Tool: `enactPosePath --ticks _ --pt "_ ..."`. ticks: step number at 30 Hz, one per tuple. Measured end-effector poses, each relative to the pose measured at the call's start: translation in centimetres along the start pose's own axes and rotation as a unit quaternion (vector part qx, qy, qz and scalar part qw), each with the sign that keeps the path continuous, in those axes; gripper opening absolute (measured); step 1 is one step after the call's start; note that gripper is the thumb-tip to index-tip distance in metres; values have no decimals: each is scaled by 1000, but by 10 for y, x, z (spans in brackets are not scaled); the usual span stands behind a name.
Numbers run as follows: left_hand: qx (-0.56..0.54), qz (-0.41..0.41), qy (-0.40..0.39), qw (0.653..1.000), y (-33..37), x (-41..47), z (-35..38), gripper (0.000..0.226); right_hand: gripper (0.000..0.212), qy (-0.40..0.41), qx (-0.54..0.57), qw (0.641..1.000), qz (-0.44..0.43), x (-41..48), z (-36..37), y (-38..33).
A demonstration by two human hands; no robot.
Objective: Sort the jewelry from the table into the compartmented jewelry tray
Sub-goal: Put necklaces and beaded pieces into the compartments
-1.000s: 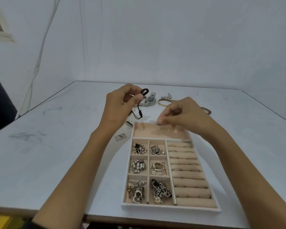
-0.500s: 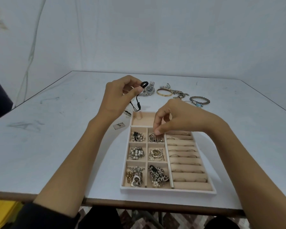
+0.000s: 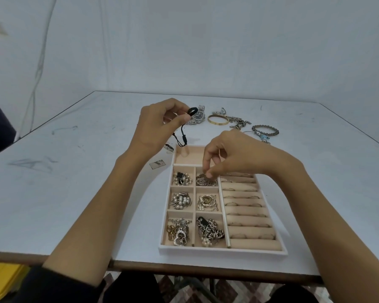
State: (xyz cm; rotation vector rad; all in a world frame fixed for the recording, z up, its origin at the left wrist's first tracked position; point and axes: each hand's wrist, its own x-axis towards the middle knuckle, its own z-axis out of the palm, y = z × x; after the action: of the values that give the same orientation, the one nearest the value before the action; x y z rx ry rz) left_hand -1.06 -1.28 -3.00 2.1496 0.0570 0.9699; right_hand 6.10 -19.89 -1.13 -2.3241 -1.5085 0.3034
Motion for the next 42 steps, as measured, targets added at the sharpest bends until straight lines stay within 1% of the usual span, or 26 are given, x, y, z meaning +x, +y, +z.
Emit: enactPosePath --ticks 3,7,13,16,18,21,25,27,29,36,42 --pt "-11 -8 4 1000 2 0 0 6 7 -1 33 999 -12 -1 -3 0" --pt "-34 -25 7 999 6 0 -1 8 8 48 65 997 -1 -2 -7 2" --pt "-74 -46 0 996 12 -1 -3 9 11 79 24 995 47 -7 -14 6" --pt "-88 -53 -13 995 13 -2 -6 7 11 103 36 991 72 -17 -17 12" --pt "-89 -58 -24 994 14 -2 -7 8 17 130 64 985 97 -29 -12 18" --pt "-107 -71 -45 991 17 -2 -8 10 33 172 108 971 126 -57 6 25" --pt "-138 -92 -73 983 22 -4 -12 10 43 201 101 957 185 -94 35 29" --pt "-154 -97 -78 980 24 -5 -14 7 45 197 91 953 214 -108 46 28" --pt "-155 -96 -79 980 27 -6 -15 6 47 179 72 955 224 -116 55 26" --pt "-137 -107 -109 979 26 -15 -22 9 53 94 -72 959 259 -114 58 23" --pt "-114 -93 -110 983 21 -34 -30 13 54 101 -68 959 257 -116 58 22"
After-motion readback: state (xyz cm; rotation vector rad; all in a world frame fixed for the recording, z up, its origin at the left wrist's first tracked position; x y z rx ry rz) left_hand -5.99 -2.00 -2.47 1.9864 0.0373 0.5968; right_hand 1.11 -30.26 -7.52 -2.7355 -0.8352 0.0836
